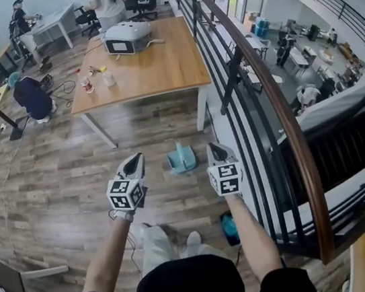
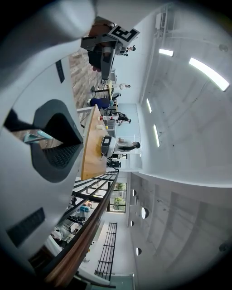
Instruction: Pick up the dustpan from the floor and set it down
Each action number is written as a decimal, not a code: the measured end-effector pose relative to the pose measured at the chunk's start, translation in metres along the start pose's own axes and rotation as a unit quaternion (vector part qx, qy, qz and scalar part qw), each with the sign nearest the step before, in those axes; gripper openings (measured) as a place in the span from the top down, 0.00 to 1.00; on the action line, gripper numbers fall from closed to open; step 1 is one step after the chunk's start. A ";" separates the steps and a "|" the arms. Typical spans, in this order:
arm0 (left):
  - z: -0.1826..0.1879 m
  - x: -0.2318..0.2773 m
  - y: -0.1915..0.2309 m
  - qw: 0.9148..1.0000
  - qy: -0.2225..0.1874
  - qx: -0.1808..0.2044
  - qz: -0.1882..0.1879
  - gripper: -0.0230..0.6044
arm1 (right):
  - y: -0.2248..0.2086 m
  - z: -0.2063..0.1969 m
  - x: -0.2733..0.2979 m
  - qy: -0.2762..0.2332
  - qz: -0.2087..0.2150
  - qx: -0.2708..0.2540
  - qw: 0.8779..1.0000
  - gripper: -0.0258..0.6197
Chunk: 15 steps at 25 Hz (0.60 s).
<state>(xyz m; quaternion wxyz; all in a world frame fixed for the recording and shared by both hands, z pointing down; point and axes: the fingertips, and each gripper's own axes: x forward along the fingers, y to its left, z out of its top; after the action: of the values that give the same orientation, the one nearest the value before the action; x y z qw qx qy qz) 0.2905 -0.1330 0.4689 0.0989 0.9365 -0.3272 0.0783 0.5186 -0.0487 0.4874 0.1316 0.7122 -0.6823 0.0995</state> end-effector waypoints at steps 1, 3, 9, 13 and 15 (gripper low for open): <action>0.001 0.000 -0.001 1.000 0.000 0.002 -0.001 0.97 | 0.000 0.000 0.000 -0.001 -0.001 -0.002 1.000 0.96; 0.001 -0.002 -0.004 1.000 0.001 0.004 -0.002 0.97 | 0.002 0.001 -0.004 0.000 0.002 0.001 1.000 0.96; 0.003 -0.006 -0.007 1.000 0.001 0.007 -0.003 0.97 | 0.007 0.001 -0.008 0.006 0.007 0.001 1.000 0.96; 0.004 -0.008 -0.011 1.000 0.005 0.006 -0.006 0.97 | 0.005 -0.001 -0.008 0.005 0.005 0.002 1.000 0.96; 0.005 -0.010 -0.012 1.000 0.005 0.004 -0.007 0.97 | 0.006 0.000 -0.010 0.005 0.004 0.003 1.000 0.96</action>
<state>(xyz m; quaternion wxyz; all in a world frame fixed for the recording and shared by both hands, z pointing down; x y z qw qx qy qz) 0.2914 -0.1190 0.4601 0.0970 0.9387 -0.3198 0.0839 0.5122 -0.0392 0.4841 0.1322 0.7094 -0.6841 0.1058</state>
